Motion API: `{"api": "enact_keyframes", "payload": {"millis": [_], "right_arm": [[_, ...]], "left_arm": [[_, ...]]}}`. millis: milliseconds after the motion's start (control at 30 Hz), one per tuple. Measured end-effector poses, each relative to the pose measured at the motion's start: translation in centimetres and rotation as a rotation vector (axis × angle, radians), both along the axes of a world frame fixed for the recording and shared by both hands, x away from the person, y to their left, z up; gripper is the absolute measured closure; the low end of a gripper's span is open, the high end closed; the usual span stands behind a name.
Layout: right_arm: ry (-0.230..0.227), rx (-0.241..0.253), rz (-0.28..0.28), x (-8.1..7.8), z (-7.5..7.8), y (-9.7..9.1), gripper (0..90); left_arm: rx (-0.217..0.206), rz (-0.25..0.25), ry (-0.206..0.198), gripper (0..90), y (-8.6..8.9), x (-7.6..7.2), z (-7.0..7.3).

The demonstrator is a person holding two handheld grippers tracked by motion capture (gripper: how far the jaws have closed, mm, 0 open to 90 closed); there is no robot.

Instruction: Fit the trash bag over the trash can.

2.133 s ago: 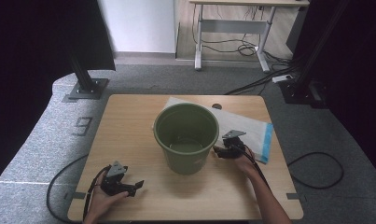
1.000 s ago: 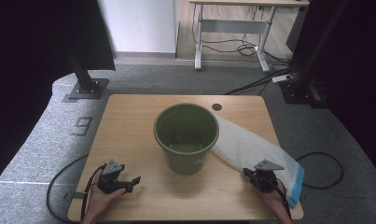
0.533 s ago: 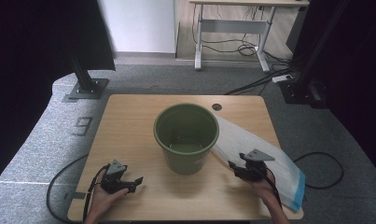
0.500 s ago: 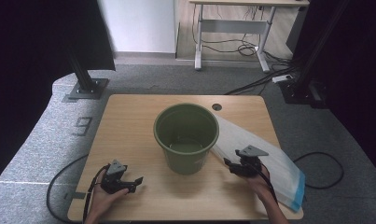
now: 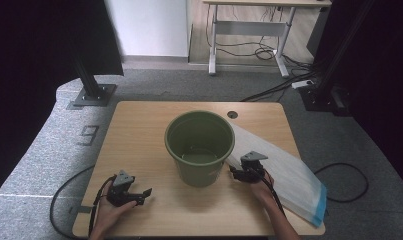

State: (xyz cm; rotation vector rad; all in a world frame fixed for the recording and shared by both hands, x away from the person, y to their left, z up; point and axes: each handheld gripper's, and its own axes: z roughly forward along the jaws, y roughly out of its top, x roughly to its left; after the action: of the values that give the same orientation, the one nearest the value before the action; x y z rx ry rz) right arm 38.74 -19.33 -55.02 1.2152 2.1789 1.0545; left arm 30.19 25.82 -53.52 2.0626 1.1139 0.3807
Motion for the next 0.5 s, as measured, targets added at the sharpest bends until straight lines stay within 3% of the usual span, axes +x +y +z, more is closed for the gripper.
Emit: {"api": "enact_keyframes", "payload": {"millis": [133,200,500], "right_arm": [[0.026,0.012,-0.018,0.5,-0.2,0.0,46.4],[0.03,0.024,-0.04,0.8,-0.1,-0.3,55.7],[0.057,0.048,0.012,1.3,-0.1,-0.6,84.0]], "left_arm": [[-0.003,0.001,0.003,13.0,0.0,0.0,0.0],[-0.015,0.0,0.003,13.2,-0.1,0.0,-0.1],[-0.012,0.015,-0.008,13.7,0.0,0.0,-0.1]]}}
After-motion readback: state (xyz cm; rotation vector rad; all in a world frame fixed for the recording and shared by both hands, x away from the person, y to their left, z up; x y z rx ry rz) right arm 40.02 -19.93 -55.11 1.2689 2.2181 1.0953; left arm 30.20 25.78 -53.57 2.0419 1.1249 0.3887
